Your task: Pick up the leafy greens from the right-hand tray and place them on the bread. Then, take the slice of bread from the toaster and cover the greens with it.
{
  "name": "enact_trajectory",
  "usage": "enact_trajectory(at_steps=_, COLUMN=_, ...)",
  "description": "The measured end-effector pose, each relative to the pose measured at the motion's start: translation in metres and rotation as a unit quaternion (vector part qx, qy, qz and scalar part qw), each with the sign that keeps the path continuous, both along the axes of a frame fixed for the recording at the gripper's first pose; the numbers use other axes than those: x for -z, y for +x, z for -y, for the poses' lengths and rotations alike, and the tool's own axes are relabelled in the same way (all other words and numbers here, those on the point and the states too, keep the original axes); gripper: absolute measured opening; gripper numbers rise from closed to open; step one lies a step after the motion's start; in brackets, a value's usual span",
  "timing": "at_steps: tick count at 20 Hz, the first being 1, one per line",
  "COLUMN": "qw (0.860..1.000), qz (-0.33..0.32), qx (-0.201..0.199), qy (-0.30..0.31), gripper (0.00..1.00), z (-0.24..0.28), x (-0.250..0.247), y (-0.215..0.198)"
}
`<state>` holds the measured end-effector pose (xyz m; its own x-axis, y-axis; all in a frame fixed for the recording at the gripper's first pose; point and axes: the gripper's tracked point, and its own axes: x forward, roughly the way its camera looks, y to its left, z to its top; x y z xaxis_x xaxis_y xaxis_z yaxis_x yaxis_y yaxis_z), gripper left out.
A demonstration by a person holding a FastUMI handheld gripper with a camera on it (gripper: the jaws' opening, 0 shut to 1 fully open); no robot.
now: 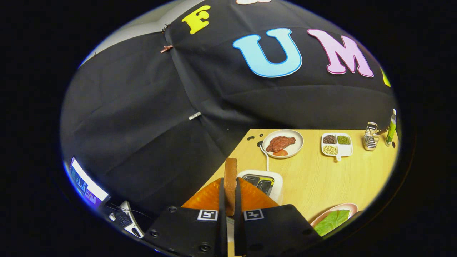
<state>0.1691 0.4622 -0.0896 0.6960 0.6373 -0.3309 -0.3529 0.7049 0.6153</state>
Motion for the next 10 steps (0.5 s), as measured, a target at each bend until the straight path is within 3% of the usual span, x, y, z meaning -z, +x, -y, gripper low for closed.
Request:
enact_trajectory(at_steps=5, qw=1.0, qz=0.022, qx=0.014, qy=0.012, gripper=0.12, z=0.055, x=-0.027, y=-0.011)
enact_trajectory(at_steps=10, qw=0.998, qz=0.039, qx=0.04, qy=-0.007, gripper=0.12, z=0.129, x=-0.025, y=-0.023)
